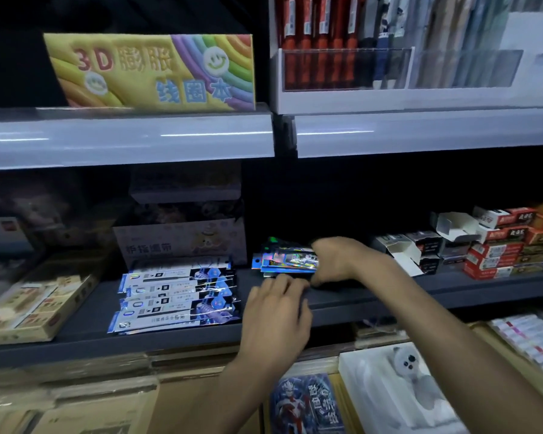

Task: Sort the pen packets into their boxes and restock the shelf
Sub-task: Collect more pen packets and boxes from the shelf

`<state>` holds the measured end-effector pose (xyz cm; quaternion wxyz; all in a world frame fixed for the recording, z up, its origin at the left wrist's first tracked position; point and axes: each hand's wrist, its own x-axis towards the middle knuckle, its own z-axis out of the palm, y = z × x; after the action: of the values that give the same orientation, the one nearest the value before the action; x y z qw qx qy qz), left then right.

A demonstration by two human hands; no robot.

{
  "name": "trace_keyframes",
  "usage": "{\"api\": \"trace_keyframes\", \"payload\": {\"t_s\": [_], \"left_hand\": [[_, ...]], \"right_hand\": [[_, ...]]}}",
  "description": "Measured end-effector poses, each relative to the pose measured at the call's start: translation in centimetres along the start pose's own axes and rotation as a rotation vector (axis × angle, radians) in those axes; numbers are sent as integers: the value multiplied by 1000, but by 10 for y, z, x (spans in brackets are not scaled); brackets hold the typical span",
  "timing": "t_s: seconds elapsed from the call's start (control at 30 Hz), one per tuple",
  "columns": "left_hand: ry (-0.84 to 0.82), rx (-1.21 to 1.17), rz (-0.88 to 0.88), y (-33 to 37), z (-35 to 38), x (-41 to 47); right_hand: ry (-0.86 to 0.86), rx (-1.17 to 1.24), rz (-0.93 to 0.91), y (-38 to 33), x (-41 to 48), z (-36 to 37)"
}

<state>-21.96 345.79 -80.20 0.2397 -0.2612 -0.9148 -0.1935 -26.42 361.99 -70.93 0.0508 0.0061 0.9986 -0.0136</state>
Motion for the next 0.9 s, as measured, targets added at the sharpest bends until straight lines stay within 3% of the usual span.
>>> {"api": "trace_keyframes", "payload": {"t_s": [0.17,0.37,0.57,0.9], "left_hand": [[-18,22,-36,4,8,16],[-88,35,-38,9,12,26],[-157,-28,-84,22,15,30],[-147,-36,-46,25,17,25]], "right_hand": [[-126,-13,37,7,8,-8],[-74,13,126,14,10,2],[-125,121,217,21,8,-8],[-72,282,218,24,1,-6]]}}
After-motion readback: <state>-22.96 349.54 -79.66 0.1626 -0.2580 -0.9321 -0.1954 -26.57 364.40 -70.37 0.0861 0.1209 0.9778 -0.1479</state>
